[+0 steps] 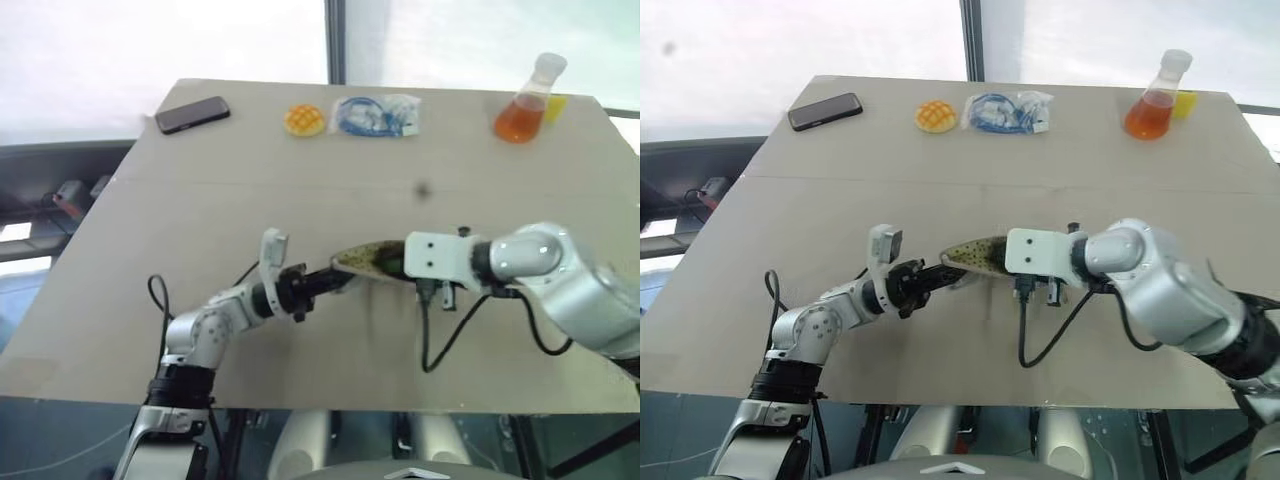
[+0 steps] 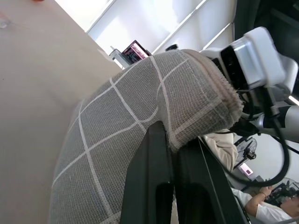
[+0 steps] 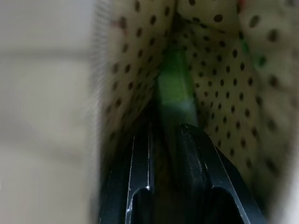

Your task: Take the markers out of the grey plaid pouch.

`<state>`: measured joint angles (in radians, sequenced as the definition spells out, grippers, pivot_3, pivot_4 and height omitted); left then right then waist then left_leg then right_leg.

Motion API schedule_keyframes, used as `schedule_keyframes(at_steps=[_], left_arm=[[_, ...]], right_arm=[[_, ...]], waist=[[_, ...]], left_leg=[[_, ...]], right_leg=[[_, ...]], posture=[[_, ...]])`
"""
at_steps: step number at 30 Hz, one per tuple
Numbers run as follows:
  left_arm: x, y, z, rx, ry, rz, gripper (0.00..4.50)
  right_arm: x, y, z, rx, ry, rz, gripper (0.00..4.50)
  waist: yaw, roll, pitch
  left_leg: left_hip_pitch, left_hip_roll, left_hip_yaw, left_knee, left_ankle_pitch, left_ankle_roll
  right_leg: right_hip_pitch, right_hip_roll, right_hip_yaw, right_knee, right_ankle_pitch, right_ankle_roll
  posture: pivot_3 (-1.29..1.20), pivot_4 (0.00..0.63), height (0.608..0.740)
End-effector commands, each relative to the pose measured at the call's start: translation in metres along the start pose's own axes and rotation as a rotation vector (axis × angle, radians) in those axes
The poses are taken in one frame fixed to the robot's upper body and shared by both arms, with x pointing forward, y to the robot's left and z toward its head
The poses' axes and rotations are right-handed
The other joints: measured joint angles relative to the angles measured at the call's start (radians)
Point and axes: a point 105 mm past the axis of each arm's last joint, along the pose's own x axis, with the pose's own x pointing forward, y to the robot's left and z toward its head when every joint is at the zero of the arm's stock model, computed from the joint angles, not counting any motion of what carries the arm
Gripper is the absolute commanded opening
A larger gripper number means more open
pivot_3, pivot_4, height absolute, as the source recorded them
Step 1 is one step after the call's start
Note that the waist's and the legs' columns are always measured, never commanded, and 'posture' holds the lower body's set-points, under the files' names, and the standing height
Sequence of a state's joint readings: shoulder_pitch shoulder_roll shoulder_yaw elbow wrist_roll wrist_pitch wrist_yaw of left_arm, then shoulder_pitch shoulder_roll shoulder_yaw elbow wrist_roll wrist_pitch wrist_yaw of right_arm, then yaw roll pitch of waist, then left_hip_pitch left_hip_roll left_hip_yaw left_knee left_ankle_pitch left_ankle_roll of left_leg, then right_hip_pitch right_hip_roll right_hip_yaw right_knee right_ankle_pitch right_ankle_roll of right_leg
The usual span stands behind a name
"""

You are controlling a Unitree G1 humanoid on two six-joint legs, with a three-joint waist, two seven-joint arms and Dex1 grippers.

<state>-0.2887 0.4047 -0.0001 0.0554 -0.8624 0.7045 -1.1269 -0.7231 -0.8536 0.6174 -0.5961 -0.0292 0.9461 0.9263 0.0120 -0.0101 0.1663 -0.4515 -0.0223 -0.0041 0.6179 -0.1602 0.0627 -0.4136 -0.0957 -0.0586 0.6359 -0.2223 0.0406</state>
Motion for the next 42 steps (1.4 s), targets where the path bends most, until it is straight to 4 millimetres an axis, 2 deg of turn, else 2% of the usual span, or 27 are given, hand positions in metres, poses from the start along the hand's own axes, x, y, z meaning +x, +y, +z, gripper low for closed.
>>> schedule_keyframes(at_steps=[1, 4, 7, 9, 11, 16, 18, 20, 22, 27, 34, 37, 39, 42], left_arm=[[0.0, -0.007, 0.008, 0.052, -0.027, -0.016, 0.06], [-0.001, -0.007, 0.009, 0.058, -0.03, -0.008, 0.0], [-0.002, -0.008, 0.009, 0.065, -0.027, -0.005, 0.0], [-0.002, -0.009, 0.008, 0.075, -0.019, -0.005, 0.0], [-0.001, -0.01, 0.008, 0.076, -0.018, -0.009, 0.0], [0.005, -0.013, 0.007, 0.09, -0.012, -0.027, 0.0], [0.005, -0.013, 0.006, 0.096, -0.01, -0.02, 0.0], [0.002, -0.009, 0.006, 0.107, -0.016, 0.012, 0.0], [0.0, -0.004, 0.008, 0.125, -0.024, 0.043, 0.0], [-0.003, 0.004, 0.011, 0.16, -0.033, 0.095, 0.0], [-0.011, 0.027, 0.012, 0.282, 0.021, 0.198, 0.0], [-0.012, 0.032, 0.012, 0.315, 0.031, 0.223, 0.0], [-0.013, 0.034, 0.012, 0.335, 0.036, 0.232, 0.0], [-0.015, 0.034, 0.012, 0.376, 0.042, 0.251, 0.0]], right_arm=[[0.003, -0.01, 0.018, -0.067, -0.076, -0.032, 0.8], [0.004, -0.016, 0.023, -0.084, -0.097, -0.061, 1.65], [0.002, -0.023, 0.026, -0.085, -0.099, -0.109, 3.0], [0.003, -0.024, 0.027, -0.085, -0.098, -0.111, 3.0], [0.013, -0.022, 0.024, -0.098, -0.086, -0.111, 3.0], [0.067, -0.009, -0.001, -0.086, -0.002, -0.09, 3.0], [0.075, -0.007, -0.011, -0.079, 0.021, -0.085, 2.49], [0.063, -0.014, -0.005, -0.069, -0.012, -0.125, 1.75], [0.044, -0.02, 0.002, -0.07, -0.059, -0.15, 1.24], [0.004, -0.021, 0.019, 0.027, -0.218, -0.152, 1.24], [-0.033, -0.013, 0.04, 0.224, -0.514, -0.086, 1.24], [-0.055, -0.026, 0.059, 0.373, -0.744, -0.103, 1.24], [-0.074, -0.043, 0.067, 0.477, -0.896, -0.161, 1.24], [-0.107, -0.075, 0.059, 0.586, -1.012, -0.333, 1.24]], waist=[[0.0, 0.0, 0.0], [0.0, 0.0, 0.0], [0.001, 0.0, 0.0], [0.001, 0.0, 0.0], [0.001, 0.0, 0.0], [-0.002, -0.001, -0.001], [-0.002, -0.001, -0.001], [-0.001, -0.001, -0.001], [0.003, -0.001, -0.001], [0.004, -0.001, -0.001], [0.003, -0.001, -0.001], [0.001, -0.001, -0.001], [0.001, -0.001, -0.001], [0.002, -0.001, -0.001]], left_leg=[[0.0, 0.0, 0.0, 0.0, 0.0, 0.0], [0.0, 0.0, 0.0, 0.0, 0.001, 0.001], [0.0, 0.0, 0.0, 0.0, 0.001, 0.002], [0.0, 0.0, 0.0, 0.0, 0.001, 0.002], [0.0, 0.0, 0.0, 0.0, 0.001, 0.002], [0.002, 0.0, 0.0, 0.0, 0.001, 0.001], [0.002, 0.0, 0.001, 0.0, 0.002, 0.002], [0.003, 0.0, 0.001, 0.0, 0.002, 0.003], [0.003, 0.0, 0.001, 0.0, 0.002, 0.003], [0.002, 0.0, 0.001, 0.001, 0.001, 0.0], [0.003, 0.001, -0.001, 0.0, 0.001, 0.0], [0.003, 0.001, 0.0, 0.0, 0.0, 0.0], [0.003, 0.002, 0.0, 0.0, 0.0, 0.0], [0.003, 0.001, 0.0, 0.0, 0.0, 0.0]], right_leg=[[0.0, 0.0, 0.0, 0.0, 0.0, 0.0], [0.0, 0.001, 0.0, 0.0, 0.0, 0.0], [0.0, 0.001, -0.001, 0.0, 0.0, 0.0], [0.0, 0.001, -0.001, 0.0, 0.0, 0.0], [0.0, 0.001, -0.001, 0.0, 0.0, 0.0], [0.001, 0.001, -0.001, 0.001, 0.0, 0.0], [0.0, 0.002, -0.001, 0.003, 0.0, 0.0], [0.001, 0.005, -0.002, 0.003, 0.0, 0.0], [0.001, 0.006, -0.001, 0.004, 0.0, 0.0], [0.001, 0.003, -0.001, 0.003, 0.0, 0.0], [0.001, 0.002, -0.001, 0.003, 0.0, 0.0], [0.001, 0.002, 0.0, 0.003, 0.0, 0.0], [0.001, 0.002, 0.0, 0.003, 0.0, 0.0], [0.001, 0.002, 0.001, 0.004, 0.001, -0.001]], posture=[[0.0, 0.15, 0.74], [0.0, 0.15, 0.74], [0.0, 0.15, 0.74], [0.0, 0.15, 0.74], [0.0, 0.15, 0.74], [0.0, 0.15, 0.74], [0.0, 0.15, 0.74], [0.0, 0.15, 0.74], [0.0, 0.15, 0.74], [0.0, 0.15, 0.74], [0.0, 0.15, 0.74], [0.0, 0.15, 0.74], [0.0, 0.15, 0.74], [0.0, 0.15, 0.74]])
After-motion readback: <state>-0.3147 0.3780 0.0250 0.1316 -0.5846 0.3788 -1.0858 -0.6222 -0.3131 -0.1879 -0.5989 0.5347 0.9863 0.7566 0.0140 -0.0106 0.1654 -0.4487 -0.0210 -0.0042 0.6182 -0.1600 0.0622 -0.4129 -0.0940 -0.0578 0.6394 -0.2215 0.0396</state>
